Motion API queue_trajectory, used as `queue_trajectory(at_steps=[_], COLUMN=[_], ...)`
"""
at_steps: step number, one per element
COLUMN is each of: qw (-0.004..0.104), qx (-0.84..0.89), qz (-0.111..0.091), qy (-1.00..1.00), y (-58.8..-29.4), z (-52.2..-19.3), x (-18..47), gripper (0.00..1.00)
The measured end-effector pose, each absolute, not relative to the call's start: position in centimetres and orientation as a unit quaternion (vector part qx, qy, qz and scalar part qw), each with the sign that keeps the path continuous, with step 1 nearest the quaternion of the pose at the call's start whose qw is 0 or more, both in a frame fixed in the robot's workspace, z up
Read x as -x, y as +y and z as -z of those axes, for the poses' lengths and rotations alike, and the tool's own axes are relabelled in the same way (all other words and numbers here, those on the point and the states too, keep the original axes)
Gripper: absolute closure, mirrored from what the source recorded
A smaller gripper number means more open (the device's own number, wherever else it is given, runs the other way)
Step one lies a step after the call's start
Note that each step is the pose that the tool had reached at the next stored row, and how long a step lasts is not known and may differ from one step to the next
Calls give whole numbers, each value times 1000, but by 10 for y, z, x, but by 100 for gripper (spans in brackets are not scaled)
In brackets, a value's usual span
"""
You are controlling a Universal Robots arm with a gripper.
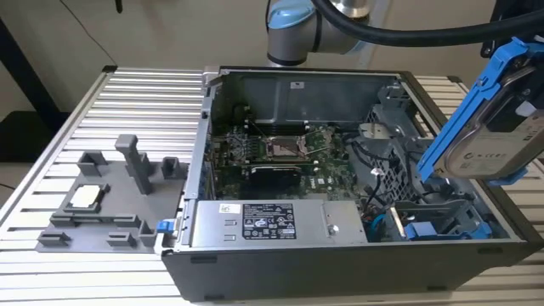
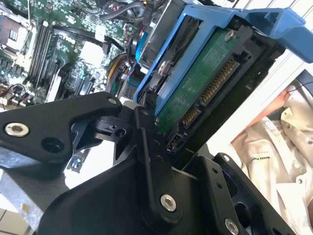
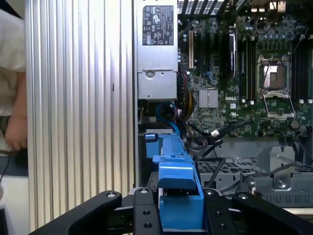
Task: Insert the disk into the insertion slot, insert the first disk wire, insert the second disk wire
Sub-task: 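Insert the disk into the insertion slot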
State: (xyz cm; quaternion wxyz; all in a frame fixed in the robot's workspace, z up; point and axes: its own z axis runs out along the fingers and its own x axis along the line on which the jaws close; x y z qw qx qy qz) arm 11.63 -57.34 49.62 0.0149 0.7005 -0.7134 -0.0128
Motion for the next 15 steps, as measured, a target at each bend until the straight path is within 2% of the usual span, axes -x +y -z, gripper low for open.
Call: queue_trajectory(at_steps=[15], qw=[15], qx=[-701], qz=[13], qy=[-713], y=[-573], z=[-480], x=[-116], gripper=[67])
